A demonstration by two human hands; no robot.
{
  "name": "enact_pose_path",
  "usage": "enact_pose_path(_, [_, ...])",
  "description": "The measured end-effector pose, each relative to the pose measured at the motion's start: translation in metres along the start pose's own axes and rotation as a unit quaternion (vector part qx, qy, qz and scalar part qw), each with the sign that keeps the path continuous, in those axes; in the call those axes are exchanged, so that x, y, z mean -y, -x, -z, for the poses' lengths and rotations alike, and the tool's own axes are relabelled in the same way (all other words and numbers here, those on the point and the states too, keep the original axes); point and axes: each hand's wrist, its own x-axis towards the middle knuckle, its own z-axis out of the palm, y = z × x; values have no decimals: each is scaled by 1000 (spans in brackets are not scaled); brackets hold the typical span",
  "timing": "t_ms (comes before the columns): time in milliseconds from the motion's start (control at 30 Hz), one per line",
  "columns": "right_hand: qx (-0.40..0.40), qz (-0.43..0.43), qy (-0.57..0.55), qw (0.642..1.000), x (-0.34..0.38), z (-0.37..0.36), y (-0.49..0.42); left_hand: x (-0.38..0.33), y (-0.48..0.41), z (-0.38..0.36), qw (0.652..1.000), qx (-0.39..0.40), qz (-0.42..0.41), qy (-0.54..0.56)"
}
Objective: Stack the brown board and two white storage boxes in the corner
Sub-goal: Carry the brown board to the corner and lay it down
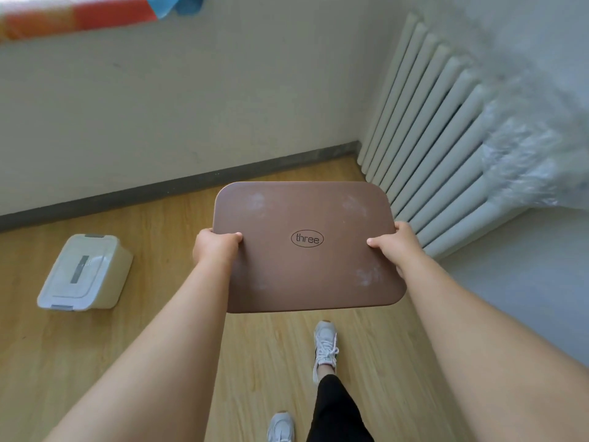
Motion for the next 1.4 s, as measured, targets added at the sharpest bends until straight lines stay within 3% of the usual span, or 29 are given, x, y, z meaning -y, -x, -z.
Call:
enact_pose_path(400, [33,10,38,999,110,-1,-189,-111,-107,-111,997,-2,61,37])
enact_pose_path(900, [12,-57,38,998,182,-98,-396,-209,-314,-220,997,22,75,-17])
enact_pose_path(1133, [9,-54,48,997,179,-137,-496,-216,-393,-291,994,20,110,-20])
enact_pose_path(1400, [27,-36,83,996,140,-189,-617,-172,-489,-392,992,12,125,5])
